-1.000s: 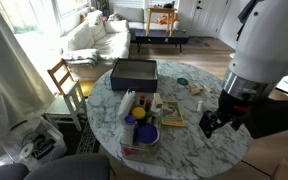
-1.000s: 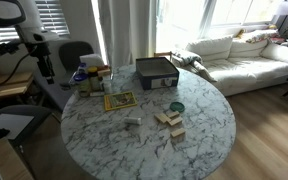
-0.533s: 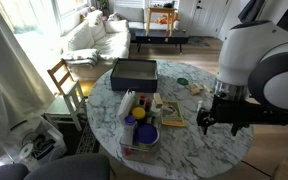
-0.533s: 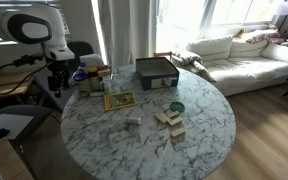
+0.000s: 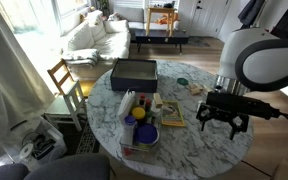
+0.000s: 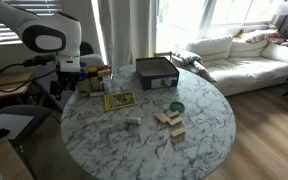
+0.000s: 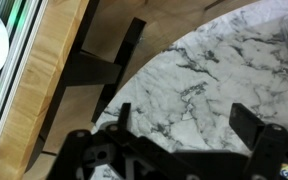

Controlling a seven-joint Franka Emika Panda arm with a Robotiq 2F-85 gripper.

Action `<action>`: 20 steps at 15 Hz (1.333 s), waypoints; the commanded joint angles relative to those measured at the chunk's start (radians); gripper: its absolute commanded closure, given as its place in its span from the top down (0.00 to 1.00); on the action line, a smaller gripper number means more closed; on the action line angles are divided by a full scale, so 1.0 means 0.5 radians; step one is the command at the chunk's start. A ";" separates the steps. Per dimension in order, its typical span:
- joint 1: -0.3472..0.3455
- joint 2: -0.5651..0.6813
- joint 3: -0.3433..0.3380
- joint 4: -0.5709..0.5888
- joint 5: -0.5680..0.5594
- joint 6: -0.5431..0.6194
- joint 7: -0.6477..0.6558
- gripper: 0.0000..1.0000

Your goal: Pick up the measuring cup with a wooden block from the white bottle to and put it on the table

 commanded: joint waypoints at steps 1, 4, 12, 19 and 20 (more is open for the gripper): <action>0.023 0.005 -0.038 0.004 0.066 -0.005 0.029 1.00; 0.025 0.006 -0.043 0.006 0.077 -0.005 0.033 1.00; 0.023 0.116 -0.088 0.024 0.471 0.194 0.004 1.00; -0.010 0.288 -0.166 0.005 1.191 0.470 -0.029 1.00; -0.023 0.298 -0.185 -0.012 1.321 0.477 -0.082 1.00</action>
